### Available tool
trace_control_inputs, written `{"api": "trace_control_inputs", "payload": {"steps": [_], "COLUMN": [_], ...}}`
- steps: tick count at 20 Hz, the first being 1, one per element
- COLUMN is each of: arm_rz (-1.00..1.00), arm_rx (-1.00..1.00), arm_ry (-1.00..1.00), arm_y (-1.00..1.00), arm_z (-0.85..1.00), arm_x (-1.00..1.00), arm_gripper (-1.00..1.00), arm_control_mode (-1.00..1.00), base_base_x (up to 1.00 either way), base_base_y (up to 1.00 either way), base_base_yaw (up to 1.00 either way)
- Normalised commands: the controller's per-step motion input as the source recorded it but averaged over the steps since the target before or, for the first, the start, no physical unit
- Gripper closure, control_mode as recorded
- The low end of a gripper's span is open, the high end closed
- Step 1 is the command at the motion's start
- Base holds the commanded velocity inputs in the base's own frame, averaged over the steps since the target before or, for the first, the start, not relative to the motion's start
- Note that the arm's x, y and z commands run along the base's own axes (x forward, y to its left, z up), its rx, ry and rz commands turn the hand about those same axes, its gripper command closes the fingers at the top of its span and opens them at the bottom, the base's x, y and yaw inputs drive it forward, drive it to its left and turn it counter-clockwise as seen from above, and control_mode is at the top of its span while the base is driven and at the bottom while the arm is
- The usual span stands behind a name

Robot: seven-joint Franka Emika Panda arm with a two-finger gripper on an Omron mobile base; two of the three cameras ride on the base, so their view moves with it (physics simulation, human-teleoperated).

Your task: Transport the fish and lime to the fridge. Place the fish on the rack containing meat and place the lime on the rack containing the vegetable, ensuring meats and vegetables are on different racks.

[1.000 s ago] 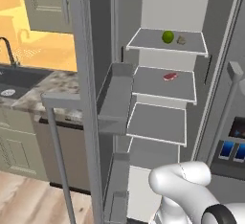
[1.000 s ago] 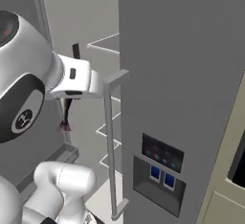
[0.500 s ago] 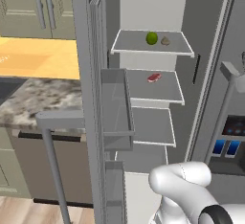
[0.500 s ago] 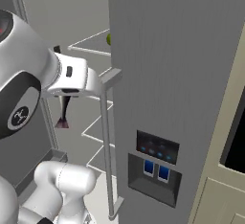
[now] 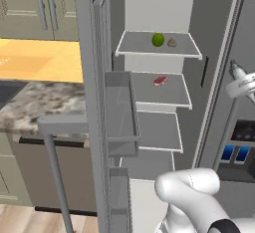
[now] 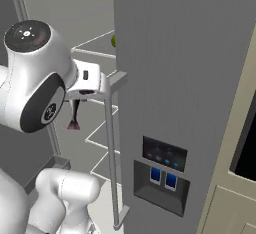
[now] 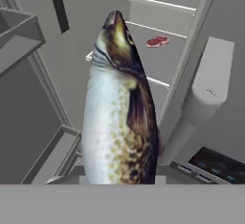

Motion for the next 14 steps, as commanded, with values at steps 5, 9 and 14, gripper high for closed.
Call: {"api": "trace_control_inputs", "payload": {"steps": [5,9,14], "arm_rz": [0.09,0.05,0.02], "arm_rx": [0.0,0.0,0.0], "arm_ry": [0.01,0.01,0.01], "arm_y": [0.37,0.26,0.04], "arm_z": [-0.64,-0.32,-0.07], "arm_x": [0.67,0.63,0.54], "arm_gripper": [1.0,1.0,1.0], "arm_control_mode": [-1.0,-1.0,-1.0], "base_base_x": [0.0,0.0,0.0], "base_base_y": [0.0,0.0,0.0], "base_base_yaw": [0.0,0.0,0.0]}}
